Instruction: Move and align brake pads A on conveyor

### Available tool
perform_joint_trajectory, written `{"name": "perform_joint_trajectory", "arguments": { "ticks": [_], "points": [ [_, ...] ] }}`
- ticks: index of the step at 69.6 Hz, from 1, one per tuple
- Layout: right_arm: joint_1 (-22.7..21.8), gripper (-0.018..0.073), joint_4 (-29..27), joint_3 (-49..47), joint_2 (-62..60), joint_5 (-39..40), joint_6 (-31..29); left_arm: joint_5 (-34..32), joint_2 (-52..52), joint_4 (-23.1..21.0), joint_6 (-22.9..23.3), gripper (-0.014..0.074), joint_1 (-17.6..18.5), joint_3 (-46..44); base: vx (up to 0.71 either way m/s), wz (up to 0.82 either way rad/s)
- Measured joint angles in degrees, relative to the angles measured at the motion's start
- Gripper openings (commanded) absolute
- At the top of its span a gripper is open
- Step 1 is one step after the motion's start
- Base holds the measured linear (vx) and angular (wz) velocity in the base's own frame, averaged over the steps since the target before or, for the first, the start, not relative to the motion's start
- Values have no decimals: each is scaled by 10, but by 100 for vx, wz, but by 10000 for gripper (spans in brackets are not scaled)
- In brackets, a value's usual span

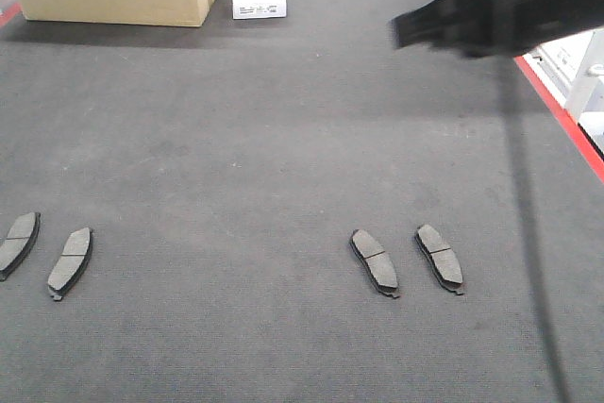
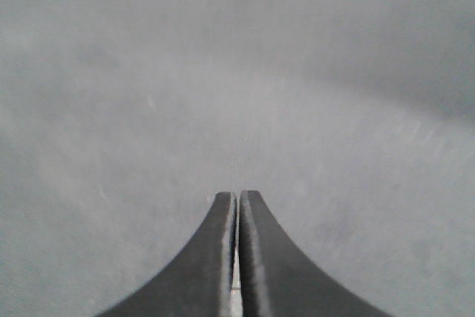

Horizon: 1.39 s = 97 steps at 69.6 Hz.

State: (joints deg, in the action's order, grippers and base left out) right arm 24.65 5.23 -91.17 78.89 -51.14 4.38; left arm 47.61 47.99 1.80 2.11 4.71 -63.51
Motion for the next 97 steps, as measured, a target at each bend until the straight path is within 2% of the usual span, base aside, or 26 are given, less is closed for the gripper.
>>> {"name": "perform_joint_trajectory", "arguments": {
  "ticks": [15,31,48,97],
  "points": [
    [0,-3,1,74,-120,3,0,0,0,0,0,-6,0,0,0,0],
    [0,-3,1,121,-191,-1,0,0,0,0,0,-6,0,0,0,0],
    [0,-3,1,124,-217,-28,0,0,0,0,0,-6,0,0,0,0],
    [0,-3,1,124,-218,-28,0,5,0,1,0,-6,0,0,0,0]
  ]
}}
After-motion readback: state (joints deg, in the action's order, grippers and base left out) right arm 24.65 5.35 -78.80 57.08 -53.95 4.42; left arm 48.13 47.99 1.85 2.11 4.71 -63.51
